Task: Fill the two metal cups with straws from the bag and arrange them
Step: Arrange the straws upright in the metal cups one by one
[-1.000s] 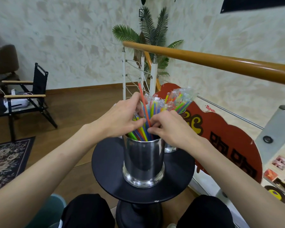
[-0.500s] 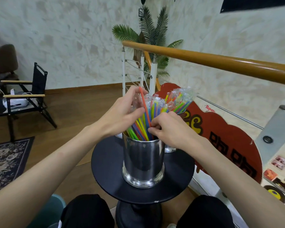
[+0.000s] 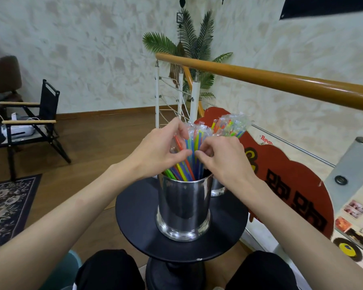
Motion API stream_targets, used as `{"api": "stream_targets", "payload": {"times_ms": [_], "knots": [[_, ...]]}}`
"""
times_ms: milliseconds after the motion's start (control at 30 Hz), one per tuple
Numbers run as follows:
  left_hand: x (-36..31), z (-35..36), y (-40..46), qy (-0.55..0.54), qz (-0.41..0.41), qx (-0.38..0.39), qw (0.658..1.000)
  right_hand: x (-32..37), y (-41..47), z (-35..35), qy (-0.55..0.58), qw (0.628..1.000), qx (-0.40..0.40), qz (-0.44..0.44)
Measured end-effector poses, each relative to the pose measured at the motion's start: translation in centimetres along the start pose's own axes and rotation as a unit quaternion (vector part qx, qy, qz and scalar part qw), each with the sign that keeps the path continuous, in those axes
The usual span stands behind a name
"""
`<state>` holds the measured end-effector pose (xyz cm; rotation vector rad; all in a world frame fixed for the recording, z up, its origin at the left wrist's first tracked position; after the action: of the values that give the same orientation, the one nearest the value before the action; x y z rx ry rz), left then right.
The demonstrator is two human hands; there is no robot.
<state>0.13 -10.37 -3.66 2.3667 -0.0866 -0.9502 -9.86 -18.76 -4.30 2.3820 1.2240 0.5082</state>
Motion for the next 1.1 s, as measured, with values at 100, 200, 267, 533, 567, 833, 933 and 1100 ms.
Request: {"api": "stream_targets", "payload": {"times_ms": [100,200,267,533,567,833,933,1100], "knots": [[-0.2,0.6,0.1,0.078,0.02,0.044,0.996,0.0,0.5,0.4,-0.06,0.998,-0.004,0.026],[-0.9,1.3,0.0,0.172,0.064,0.078,0.98,0.0,1.2,1.3,-0.113,0.993,0.017,0.039],[-1.0,1.4,-0.1,0.202,0.074,0.09,0.972,0.1,1.5,1.6,-0.121,0.991,0.028,0.042],[-0.6,1.5,0.0,0.222,0.078,0.09,0.968,0.9,0.9,0.5,-0.117,0.993,0.009,0.028],[-0.6,1.5,0.0,0.222,0.077,0.092,0.968,1.1,0.9,0.3,-0.109,0.994,0.0,0.027],[-0.4,1.6,-0.1,0.219,0.081,0.103,0.967,0.9,0.9,-0.2,-0.076,0.996,-0.035,0.034],[-0.2,1.6,0.0,0.217,0.078,0.104,0.967,0.8,0.9,0.0,-0.087,0.995,-0.023,0.035],[-0.1,1.5,-0.2,0.219,0.069,0.103,0.968,0.6,0.9,-0.1,-0.062,0.997,-0.03,0.046]]}}
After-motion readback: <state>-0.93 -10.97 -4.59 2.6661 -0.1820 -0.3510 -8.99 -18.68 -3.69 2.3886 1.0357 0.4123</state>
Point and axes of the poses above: each hand's wrist, its own y-axis towards the middle knuckle, its own z-axis out of the palm, x = y × z, the point moved 10 cm from there along y, towards the middle knuckle, and after that the axes turned 11 degrees about -y, right-handed, at the moved point
